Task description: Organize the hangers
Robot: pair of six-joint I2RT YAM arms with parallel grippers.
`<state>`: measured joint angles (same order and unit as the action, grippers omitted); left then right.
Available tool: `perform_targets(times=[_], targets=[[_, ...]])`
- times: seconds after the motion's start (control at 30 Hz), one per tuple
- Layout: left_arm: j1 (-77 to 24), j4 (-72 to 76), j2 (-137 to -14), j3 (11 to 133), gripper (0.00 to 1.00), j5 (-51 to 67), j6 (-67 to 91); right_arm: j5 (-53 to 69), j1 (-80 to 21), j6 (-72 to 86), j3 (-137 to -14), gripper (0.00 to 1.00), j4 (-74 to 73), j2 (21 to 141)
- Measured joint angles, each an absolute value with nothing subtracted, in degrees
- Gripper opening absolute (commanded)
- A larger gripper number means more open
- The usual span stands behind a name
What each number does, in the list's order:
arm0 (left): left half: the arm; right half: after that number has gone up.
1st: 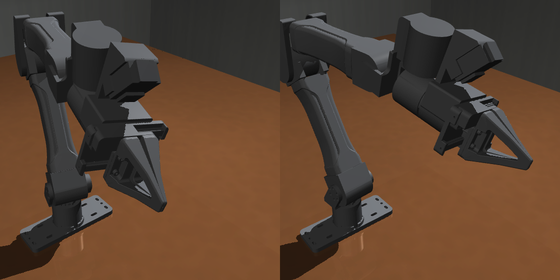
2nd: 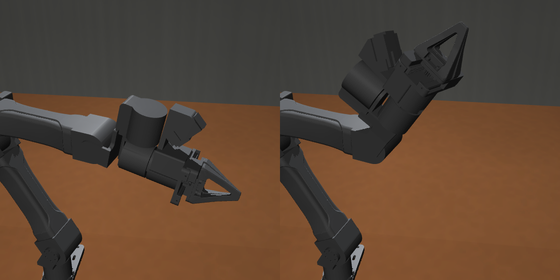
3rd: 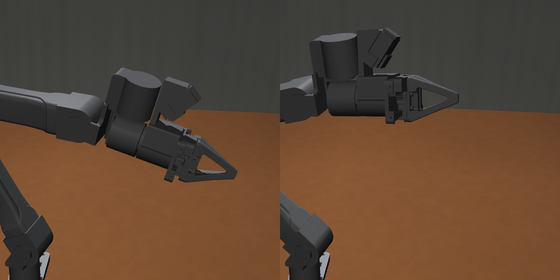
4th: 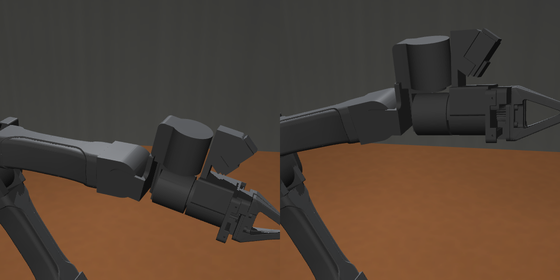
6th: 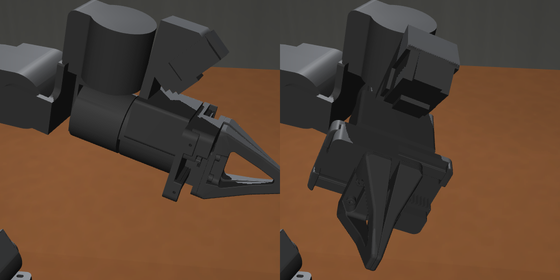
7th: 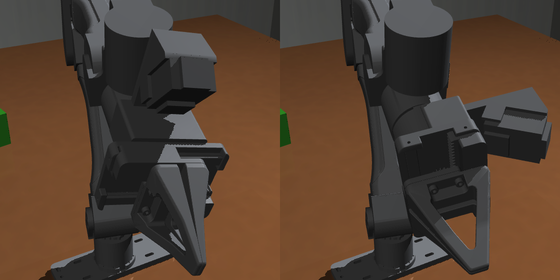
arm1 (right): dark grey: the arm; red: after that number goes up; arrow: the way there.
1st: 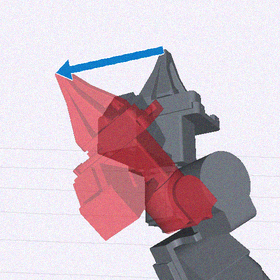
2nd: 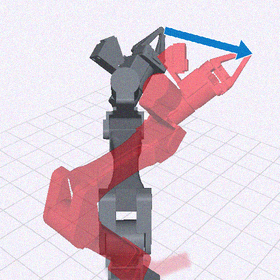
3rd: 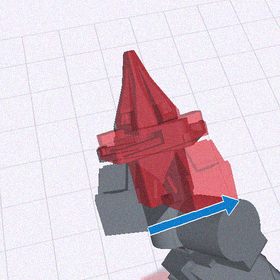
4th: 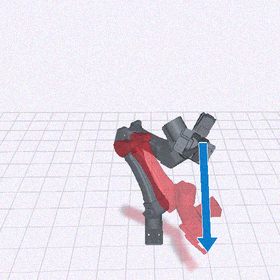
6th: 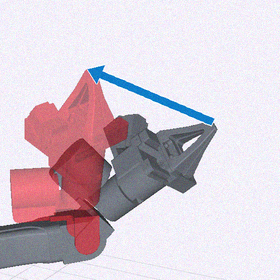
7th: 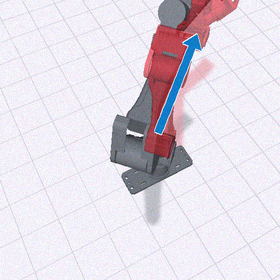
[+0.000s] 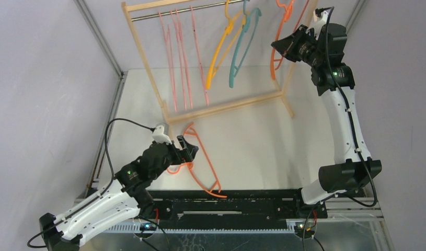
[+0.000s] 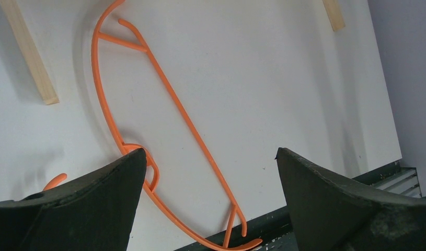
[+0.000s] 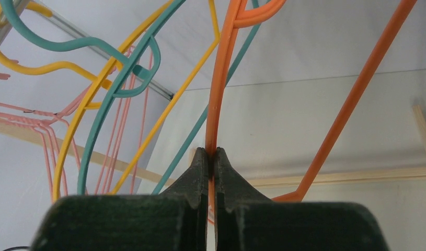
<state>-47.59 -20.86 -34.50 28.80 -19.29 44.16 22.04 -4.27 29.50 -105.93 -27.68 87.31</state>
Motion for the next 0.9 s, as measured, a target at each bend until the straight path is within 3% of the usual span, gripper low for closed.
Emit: perform_targets(times=[0.9], targets=[[-47.48,-23.27,-32.1,28.8,0.99,-20.38,43.99,15.25,-9.76,29.8,-117.03,0.0,-35.24,95.42]])
